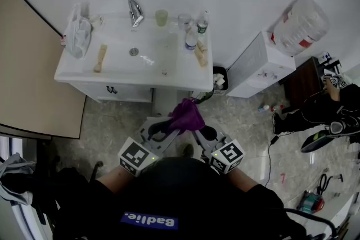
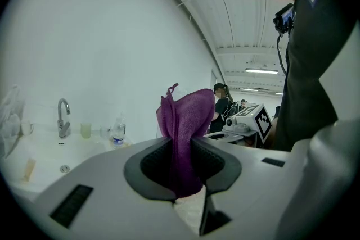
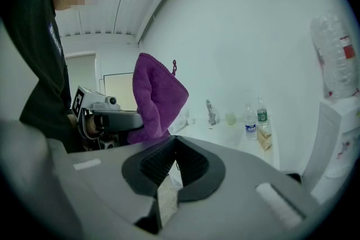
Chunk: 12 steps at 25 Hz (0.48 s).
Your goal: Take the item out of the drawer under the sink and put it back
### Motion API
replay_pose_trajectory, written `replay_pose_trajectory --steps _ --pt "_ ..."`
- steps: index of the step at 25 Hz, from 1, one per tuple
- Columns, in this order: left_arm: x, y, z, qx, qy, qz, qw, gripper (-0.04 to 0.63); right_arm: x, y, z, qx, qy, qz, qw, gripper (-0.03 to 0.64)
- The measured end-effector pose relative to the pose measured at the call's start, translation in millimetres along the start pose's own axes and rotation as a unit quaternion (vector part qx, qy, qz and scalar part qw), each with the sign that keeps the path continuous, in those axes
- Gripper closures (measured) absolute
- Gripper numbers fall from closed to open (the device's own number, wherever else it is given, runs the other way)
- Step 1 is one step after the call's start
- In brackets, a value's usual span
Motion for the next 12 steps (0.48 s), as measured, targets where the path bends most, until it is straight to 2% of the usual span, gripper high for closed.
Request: replay_pose_trajectory --steps 3,12 --pt "0 2 -2 0.005 -0.002 -0.008 1.0000 0.505 0 3 3 0.003 -0.001 -0.002 1.000 0.615" --pt "5 33 -23 0.057 0.005 -0.021 0.9981 0.505 -12 13 12 0.009 0.009 -0.017 1.000 0.615"
Point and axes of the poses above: the fingertips, and each gripper's own axes: z backward along the fingers, x to its left, y out of its underside, the point moved 5 cm from there along z, backward along the fingers, and after that the axes turned 7 degrees about -x, right-handed, at the moved point
